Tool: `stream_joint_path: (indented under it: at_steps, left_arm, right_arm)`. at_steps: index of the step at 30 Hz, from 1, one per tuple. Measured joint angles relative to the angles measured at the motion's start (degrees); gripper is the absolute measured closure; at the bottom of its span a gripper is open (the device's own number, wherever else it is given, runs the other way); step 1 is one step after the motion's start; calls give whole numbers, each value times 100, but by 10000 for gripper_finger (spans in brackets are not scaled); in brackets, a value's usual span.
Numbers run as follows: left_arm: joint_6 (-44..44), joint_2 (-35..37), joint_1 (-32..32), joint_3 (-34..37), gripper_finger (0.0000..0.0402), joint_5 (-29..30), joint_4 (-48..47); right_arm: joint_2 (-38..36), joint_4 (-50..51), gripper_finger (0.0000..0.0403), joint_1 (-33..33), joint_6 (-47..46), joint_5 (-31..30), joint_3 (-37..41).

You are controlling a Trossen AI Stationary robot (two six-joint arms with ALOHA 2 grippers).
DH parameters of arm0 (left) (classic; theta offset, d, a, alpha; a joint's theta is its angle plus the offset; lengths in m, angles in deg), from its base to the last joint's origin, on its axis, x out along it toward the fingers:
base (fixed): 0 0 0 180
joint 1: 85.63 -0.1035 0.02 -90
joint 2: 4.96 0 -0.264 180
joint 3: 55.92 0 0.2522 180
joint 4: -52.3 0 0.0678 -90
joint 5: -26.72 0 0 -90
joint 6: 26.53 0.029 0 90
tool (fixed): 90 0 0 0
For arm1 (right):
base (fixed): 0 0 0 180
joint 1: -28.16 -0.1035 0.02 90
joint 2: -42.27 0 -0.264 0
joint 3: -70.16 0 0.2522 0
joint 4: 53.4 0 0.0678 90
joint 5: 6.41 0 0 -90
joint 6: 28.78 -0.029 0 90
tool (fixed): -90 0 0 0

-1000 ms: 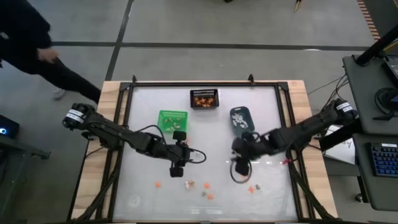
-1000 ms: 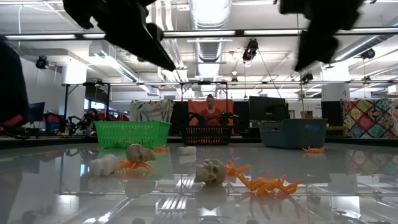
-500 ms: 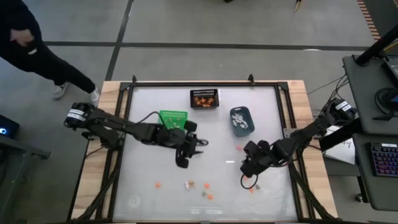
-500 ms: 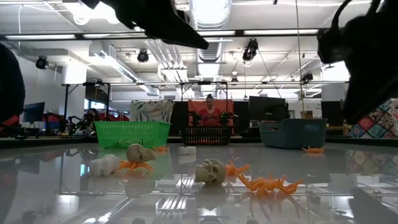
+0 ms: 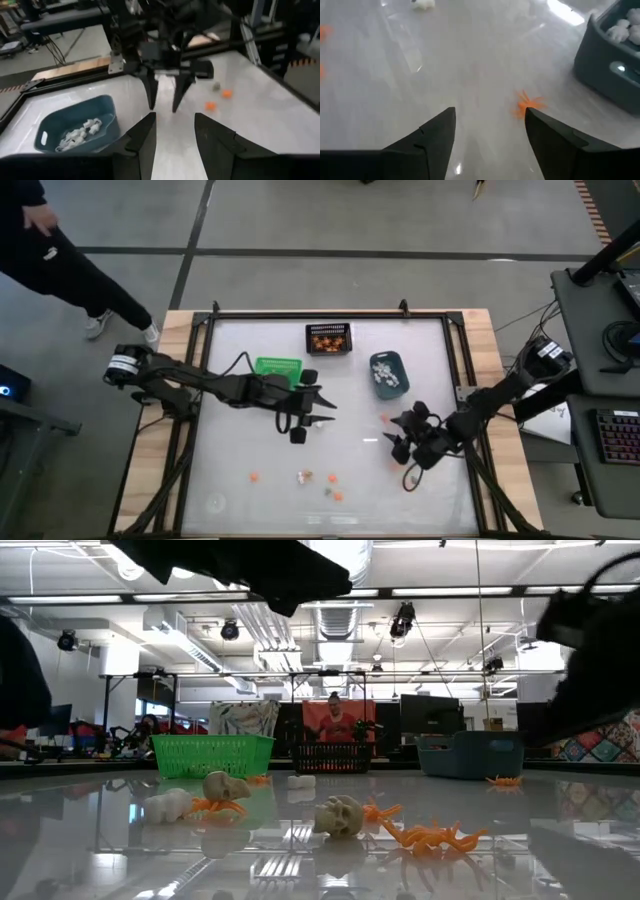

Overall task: Sort Halloween decoration
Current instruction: Put the orange spider toy into the black bin

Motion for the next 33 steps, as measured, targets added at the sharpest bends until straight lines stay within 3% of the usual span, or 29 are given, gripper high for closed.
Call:
stream_joint_path:
  at_steps: [9, 18, 26, 33]
  left_arm:
    - [-210, 0, -2, 482, 286, 6, 1083]
    - [-167, -109, -2, 520, 286, 15, 1528]
    - [-326, -857, 9, 590, 286, 19, 2784]
    - [-405, -984, 6, 590, 286, 25, 2972]
  right_arm:
    - [368, -553, 161, -318, 405, -1115, 570]
    - [1245, -1728, 161, -309, 205, -1514, 668]
    - [2057, -1781, 161, -281, -496, -1937, 450]
    - [2445, -1792, 168, -285, -1270, -2057, 408]
